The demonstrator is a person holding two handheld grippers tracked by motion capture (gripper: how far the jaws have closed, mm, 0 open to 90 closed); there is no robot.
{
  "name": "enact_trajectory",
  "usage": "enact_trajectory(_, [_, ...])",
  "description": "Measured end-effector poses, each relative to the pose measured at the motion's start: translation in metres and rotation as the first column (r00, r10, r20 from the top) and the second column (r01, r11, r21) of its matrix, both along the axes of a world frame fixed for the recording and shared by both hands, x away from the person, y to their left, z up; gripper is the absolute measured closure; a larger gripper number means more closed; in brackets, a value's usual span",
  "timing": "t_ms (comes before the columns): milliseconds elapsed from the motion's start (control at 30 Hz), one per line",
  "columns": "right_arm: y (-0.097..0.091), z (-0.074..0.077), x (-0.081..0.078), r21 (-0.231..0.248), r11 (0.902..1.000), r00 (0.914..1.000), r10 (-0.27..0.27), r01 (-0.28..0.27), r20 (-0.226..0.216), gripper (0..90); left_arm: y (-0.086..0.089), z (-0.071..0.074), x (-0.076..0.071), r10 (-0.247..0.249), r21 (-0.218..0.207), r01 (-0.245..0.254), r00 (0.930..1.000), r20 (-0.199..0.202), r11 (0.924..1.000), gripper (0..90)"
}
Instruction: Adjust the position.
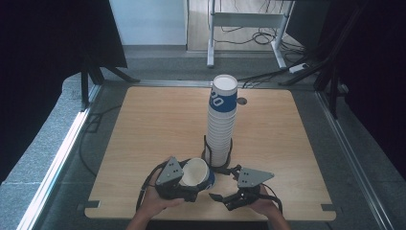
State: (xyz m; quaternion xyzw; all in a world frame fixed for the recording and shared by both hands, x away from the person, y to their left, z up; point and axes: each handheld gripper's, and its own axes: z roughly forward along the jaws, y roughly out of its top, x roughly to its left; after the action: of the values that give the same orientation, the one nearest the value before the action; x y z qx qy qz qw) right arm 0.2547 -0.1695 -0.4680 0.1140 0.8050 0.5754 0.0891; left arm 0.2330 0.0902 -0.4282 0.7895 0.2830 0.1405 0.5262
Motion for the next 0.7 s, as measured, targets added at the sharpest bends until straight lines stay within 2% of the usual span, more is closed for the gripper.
enact_trajectory(133, [0.001, 0.000, 0.000, -0.005, 1.0000, 1.0000, -0.007, 0.007, 0.005, 17.8, -0.004, -0.002, -0.001, 0.012, 0.050, -0.013, 0.9999, 0.012, 0.9987, 15.3])
enact_trajectory(267, [0.004, -0.002, -0.001, -0.029, 0.9995, 0.9999, -0.008, 0.008, 0.012, 17.5, -0.010, -0.004, -0.002, 0.015, 0.109, -0.018, 0.9994, 0.031, 0.9939, 15.2])
enact_trajectory(400, [0.009, -0.004, -0.003, -0.076, 0.9970, 0.9994, -0.013, 0.015, 0.033, 16.9, -0.013, -0.005, -0.004, 0.010, 0.140, -0.015, 0.9993, 0.037, 0.9900, 15.2])
enact_trajectory(533, [0.013, -0.007, -0.004, -0.101, 0.9948, 0.9994, -0.010, 0.013, 0.033, 16.5, -0.014, -0.005, -0.005, 0.007, 0.167, -0.014, 0.9990, 0.045, 0.9858, 15.2])
enact_trajectory(700, [0.019, -0.013, -0.004, -0.121, 0.9925, 0.9993, -0.017, 0.021, 0.032, 16.3, -0.019, -0.006, -0.006, 0.008, 0.238, -0.023, 0.9980, 0.063, 0.9710, 15.2])
